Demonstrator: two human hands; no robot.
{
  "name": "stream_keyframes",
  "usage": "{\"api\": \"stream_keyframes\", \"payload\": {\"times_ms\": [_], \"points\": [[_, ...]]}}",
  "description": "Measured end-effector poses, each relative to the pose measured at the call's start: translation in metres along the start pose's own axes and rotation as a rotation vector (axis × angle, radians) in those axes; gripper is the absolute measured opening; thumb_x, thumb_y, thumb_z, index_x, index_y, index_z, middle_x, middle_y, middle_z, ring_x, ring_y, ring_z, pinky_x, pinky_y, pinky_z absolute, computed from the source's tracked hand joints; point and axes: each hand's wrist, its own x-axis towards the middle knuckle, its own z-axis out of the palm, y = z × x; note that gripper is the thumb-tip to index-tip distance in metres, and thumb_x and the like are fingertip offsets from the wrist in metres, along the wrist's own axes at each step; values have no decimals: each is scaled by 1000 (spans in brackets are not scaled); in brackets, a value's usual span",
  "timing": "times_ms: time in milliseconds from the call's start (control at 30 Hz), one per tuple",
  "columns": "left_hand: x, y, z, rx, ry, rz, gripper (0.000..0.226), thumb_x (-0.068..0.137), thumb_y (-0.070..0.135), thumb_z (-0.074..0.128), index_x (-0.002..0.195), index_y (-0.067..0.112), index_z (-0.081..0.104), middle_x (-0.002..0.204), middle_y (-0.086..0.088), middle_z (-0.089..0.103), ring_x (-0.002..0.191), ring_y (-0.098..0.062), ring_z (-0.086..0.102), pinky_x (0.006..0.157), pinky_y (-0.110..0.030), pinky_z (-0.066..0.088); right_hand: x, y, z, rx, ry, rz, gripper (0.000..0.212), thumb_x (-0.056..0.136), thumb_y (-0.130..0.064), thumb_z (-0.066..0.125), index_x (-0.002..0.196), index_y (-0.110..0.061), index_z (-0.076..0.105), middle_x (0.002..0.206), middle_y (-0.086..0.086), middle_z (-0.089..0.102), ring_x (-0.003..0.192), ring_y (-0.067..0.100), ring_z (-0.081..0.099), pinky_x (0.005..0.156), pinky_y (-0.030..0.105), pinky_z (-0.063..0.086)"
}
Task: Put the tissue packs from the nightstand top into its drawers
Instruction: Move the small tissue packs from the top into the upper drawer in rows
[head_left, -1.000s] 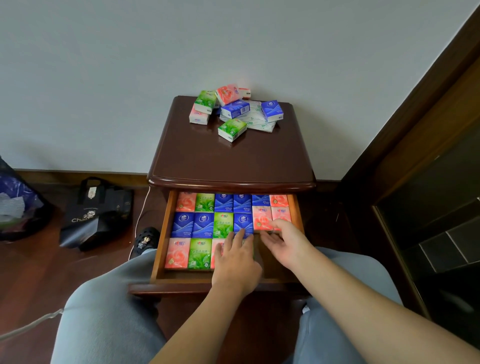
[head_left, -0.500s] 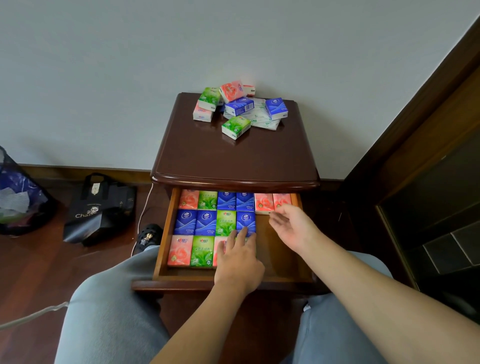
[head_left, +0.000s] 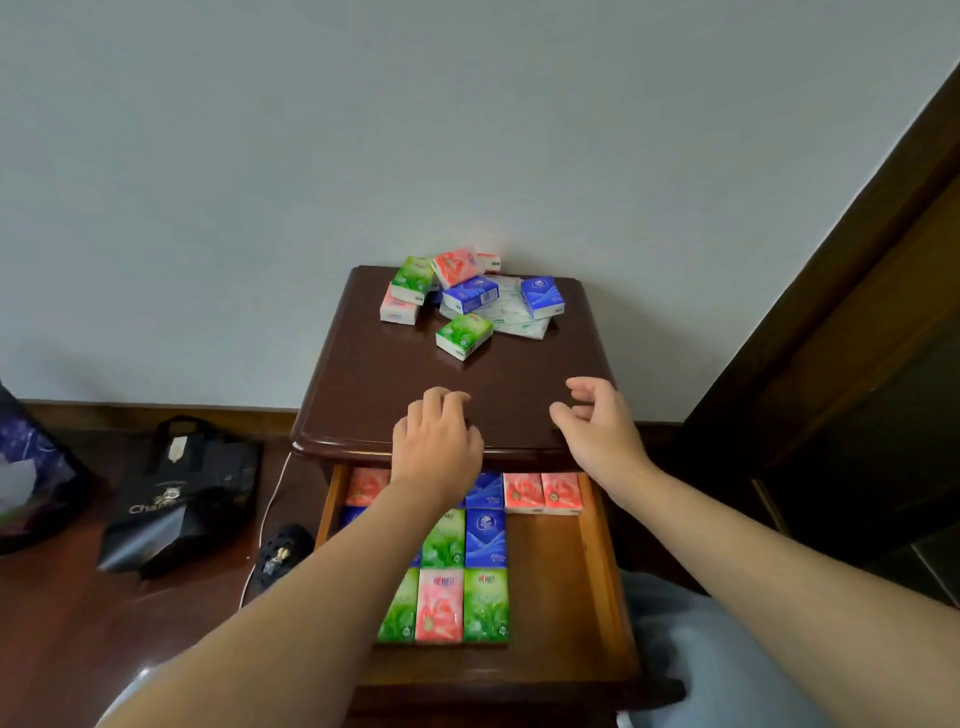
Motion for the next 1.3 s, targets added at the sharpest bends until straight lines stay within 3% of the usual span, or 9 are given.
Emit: {"api": "stream_keyframes", "payload": {"times_ms": [100, 233, 500, 667, 833, 967, 1067, 1133, 1300], "points": [[21, -20, 9, 107, -110, -38, 62, 107, 46, 33, 163, 21, 22, 170, -1, 19, 157, -22, 16, 128, -41, 12, 30, 13, 19, -30, 53, -50, 56, 94, -27, 74, 144, -14, 51, 140, 5, 48, 113, 12, 59, 97, 23, 50], [40, -25, 22, 181, -135, -62, 70, 105, 58, 15, 166, 24, 4, 174, 2, -1, 160, -17, -6, 128, -47, -3, 85, 11, 43, -11, 202, -60, 67, 90, -35, 77, 146, -14, 48, 140, 5, 48, 96, 9, 60, 88, 24, 52], [45, -25, 34, 314, 30, -8, 74, 102, 57, 9, 164, 20, 22, 170, -4, 22, 159, -21, 12, 128, -50, 9, 186, -6, 78, -40, 337, 1, 90, 77, -52, 79, 152, -17, 44, 150, 3, 48, 140, 23, 43, 119, 41, 37], [44, -24, 36, 323, 21, 1, 76, 100, 58, 9, 163, 20, 27, 169, -5, 26, 158, -23, 16, 127, -51, 12, 200, -8, 84, -109, 419, -1, 72, 82, -37, 72, 148, -16, 51, 146, 5, 57, 137, 27, 46, 116, 39, 38], [44, -26, 35, 279, 33, -7, 76, 99, 59, 8, 163, 21, 24, 170, -3, 22, 159, -20, 12, 128, -50, 8, 165, -7, 72, 115, 406, -105, 60, 92, -21, 69, 148, -12, 51, 140, 12, 55, 128, 28, 57, 112, 42, 47], [54, -27, 32, 72, 67, -37, 80, 98, 62, 30, 163, 19, 17, 171, -1, 13, 159, -17, 6, 129, -43, 2, 109, 1, 60, 174, 343, -257, 37, 95, -12, 69, 131, -20, 65, 125, 6, 48, 108, 21, 62, 94, 13, 53], [77, -38, 19, -166, 158, -111, 82, 99, 49, 53, 163, 14, 14, 172, -6, 9, 159, -20, 3, 129, -37, 5, 82, 4, 59, 104, 267, -264, 29, 85, -18, 82, 110, -21, 68, 115, -8, 49, 97, 19, 63, 92, 28, 56], [93, -47, 11, -270, 226, -162, 81, 100, 42, 56, 163, 11, 15, 171, -8, 10, 159, -19, 2, 130, -38, 7, 77, 3, 60, 20, 236, -242, 33, 81, -26, 87, 102, -21, 62, 110, -5, 53, 95, 15, 60, 88, 21, 49], [131, -60, 4, -380, 370, -168, 85, 94, 41, 66, 161, 15, 21, 167, -10, 17, 156, -23, 10, 127, -41, 16, 79, -4, 65, -58, 166, -205, 53, 75, -30, 90, 116, -25, 57, 114, -7, 53, 98, 5, 56, 82, 16, 42]]}}
